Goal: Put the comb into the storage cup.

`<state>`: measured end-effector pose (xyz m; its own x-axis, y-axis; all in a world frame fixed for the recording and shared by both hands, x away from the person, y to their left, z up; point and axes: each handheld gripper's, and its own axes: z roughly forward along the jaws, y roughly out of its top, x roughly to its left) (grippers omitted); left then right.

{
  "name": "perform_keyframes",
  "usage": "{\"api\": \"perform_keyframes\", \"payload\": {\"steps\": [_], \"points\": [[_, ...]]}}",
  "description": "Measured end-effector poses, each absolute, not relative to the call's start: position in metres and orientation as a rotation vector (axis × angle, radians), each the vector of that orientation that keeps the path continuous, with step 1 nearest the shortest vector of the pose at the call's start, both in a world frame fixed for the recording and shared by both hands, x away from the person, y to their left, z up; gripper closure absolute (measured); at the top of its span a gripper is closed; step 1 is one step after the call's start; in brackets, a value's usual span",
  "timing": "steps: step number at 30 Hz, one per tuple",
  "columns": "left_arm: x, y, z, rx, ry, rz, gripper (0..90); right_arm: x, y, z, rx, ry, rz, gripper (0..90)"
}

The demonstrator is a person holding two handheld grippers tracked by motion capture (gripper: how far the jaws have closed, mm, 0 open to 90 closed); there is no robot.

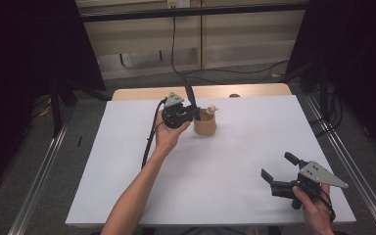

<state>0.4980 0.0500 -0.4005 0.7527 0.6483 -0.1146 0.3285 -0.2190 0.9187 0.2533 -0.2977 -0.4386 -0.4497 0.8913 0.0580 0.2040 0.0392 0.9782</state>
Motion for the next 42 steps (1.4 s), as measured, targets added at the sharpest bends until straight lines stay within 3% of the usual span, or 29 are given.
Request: {"api": "perform_keyframes", "payload": {"steps": [42], "points": [[0.496,0.057,-0.421,1.83,0.75,0.352,69.4,0.255,-0.297,-0.441,1.105,1.732,1.439,0.0]]}}
